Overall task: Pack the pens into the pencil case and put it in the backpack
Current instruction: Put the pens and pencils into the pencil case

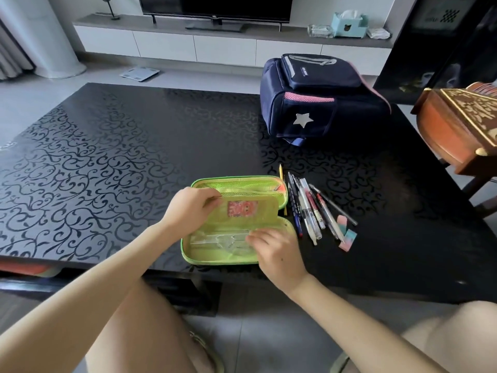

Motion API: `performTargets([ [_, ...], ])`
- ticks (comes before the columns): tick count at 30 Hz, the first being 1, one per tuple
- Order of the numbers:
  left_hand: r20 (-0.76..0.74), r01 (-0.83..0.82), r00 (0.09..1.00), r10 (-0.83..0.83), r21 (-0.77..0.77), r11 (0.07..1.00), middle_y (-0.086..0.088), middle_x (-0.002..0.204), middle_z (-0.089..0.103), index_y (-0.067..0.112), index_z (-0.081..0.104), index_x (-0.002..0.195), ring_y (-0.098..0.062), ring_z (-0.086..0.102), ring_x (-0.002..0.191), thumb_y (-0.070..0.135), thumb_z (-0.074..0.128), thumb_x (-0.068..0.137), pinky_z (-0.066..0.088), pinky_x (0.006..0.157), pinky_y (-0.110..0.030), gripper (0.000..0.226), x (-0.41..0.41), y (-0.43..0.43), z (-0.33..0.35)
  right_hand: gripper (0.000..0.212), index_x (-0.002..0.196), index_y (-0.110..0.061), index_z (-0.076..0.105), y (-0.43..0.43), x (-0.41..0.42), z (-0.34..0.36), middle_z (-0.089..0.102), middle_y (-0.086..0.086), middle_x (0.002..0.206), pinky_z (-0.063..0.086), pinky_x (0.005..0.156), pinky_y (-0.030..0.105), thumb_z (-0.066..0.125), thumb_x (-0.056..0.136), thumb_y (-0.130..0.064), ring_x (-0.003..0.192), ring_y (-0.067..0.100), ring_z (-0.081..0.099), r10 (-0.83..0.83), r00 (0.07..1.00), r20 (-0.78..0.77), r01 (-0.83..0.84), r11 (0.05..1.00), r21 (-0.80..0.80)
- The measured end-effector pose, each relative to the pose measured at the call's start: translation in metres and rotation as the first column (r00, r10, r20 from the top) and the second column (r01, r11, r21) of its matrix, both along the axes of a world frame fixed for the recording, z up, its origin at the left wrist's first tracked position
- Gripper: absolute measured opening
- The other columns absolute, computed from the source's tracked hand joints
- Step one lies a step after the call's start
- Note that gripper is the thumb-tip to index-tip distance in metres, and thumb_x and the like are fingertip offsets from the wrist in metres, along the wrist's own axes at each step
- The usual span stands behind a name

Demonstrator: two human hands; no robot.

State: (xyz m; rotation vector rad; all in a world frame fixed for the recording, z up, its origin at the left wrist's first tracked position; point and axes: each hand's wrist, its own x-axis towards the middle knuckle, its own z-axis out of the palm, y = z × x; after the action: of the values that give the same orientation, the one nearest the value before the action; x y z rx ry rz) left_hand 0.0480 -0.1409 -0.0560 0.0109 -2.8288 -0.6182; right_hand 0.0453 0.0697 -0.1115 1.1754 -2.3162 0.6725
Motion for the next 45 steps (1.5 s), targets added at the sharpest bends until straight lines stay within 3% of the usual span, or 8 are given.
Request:
performTargets([
  [8,0.041,-0.041,0.998,0.038,0.099,0.994,0.004,0.081,0.071,0.018,0.071,0.097,-0.019,0.061,0.073,0.026,0.059,0.09,0.042,0.065,-0.026,0.016,0.011,0.003,-0.007,0.023,0.09,-0.006,0.075,0.006,-0.012,-0.001,0.075,0.008,0.093,0.056,0.081,0.037,0.068,0.072,0.007,0.089,0.023,0.071,-0.001,0.969,0.248,-0.033,0.99,0.134],
  [14,0.072,-0.078,0.995,0.068,0.146,0.986,0.005,0.082,0.069,0.021,0.068,0.101,-0.019,0.061,0.073,0.032,0.056,0.09,0.044,0.065,-0.028,0.019,0.013,0.001,-0.018,0.018,0.097,-0.01,0.069,0.077,-0.046,0.028,0.07,0.006,0.09,0.045,0.066,0.03,0.062,0.081,-0.005,0.081,0.028,0.062,-0.658,0.728,0.191,0.654,0.75,0.093],
  [18,0.085,-0.107,0.992,0.092,0.194,0.975,0.0,0.076,0.068,0.022,0.066,0.103,-0.019,0.058,0.064,0.033,0.055,0.091,0.042,0.059,-0.026,0.02,0.016,0.004,-0.021,0.027,0.111,-0.016,0.057,0.099,-0.071,0.02,0.057,0.006,0.111,0.043,0.073,0.033,0.063,0.086,-0.021,0.1,0.026,0.054,-0.727,0.525,0.443,0.575,0.686,0.446],
  [22,0.096,-0.13,0.989,0.112,0.205,0.97,-0.007,0.068,0.065,0.022,0.065,0.103,-0.018,0.047,0.051,0.034,0.054,0.091,0.036,0.051,-0.021,0.02,0.023,0.008,-0.023,0.024,0.109,-0.015,0.057,0.091,-0.078,0.02,0.052,0.006,0.113,0.043,0.073,0.033,0.061,0.088,-0.025,0.099,0.025,0.054,-0.735,0.594,0.326,0.509,0.658,0.555],
  [32,0.038,0.147,0.988,-0.15,0.085,0.985,0.013,0.082,0.064,0.022,0.066,0.087,-0.01,0.06,0.076,0.039,0.063,0.077,0.051,0.069,-0.029,0.02,0.039,0.008,-0.025,0.023,0.076,-0.007,0.053,0.087,-0.086,0.031,0.059,0.009,0.074,0.044,0.055,0.028,0.057,0.091,-0.024,0.069,0.028,0.062,-0.803,0.421,0.422,0.564,0.596,0.572],
  [36,0.209,0.246,0.946,-0.248,0.036,0.969,0.019,0.093,0.063,0.029,0.068,0.087,-0.007,0.055,0.09,0.062,0.047,0.069,0.045,0.081,-0.027,0.043,0.039,0.002,-0.032,0.04,0.057,-0.005,0.05,0.087,-0.076,0.05,0.05,0.01,0.055,0.04,0.049,0.03,0.053,0.094,-0.019,0.05,0.025,0.051,-0.714,0.559,0.422,0.59,0.7,0.402],
  [40,-0.045,-0.062,0.997,0.057,-0.131,0.989,-0.002,0.107,0.067,0.018,0.066,0.106,-0.028,0.055,0.104,0.034,0.055,0.087,0.04,0.088,-0.042,0.027,0.009,0.002,-0.036,0.019,0.081,-0.006,0.066,0.056,-0.071,0.058,0.064,0.005,0.082,0.045,0.065,0.033,0.055,0.091,-0.016,0.078,0.023,0.06,-0.461,0.806,0.371,0.381,0.884,0.27],
  [45,0.14,-0.191,0.965,0.223,-0.21,0.959,0.002,0.111,0.067,0.022,0.057,0.118,-0.027,0.051,0.108,0.041,0.046,0.091,0.028,0.09,-0.039,0.035,-0.044,0.01,-0.033,0.018,0.098,-0.007,0.065,0.003,-0.093,0.044,0.061,0.006,0.101,0.043,0.073,0.035,0.049,0.095,-0.013,0.097,0.026,0.053,-0.384,0.885,0.263,0.298,0.902,0.313],
])
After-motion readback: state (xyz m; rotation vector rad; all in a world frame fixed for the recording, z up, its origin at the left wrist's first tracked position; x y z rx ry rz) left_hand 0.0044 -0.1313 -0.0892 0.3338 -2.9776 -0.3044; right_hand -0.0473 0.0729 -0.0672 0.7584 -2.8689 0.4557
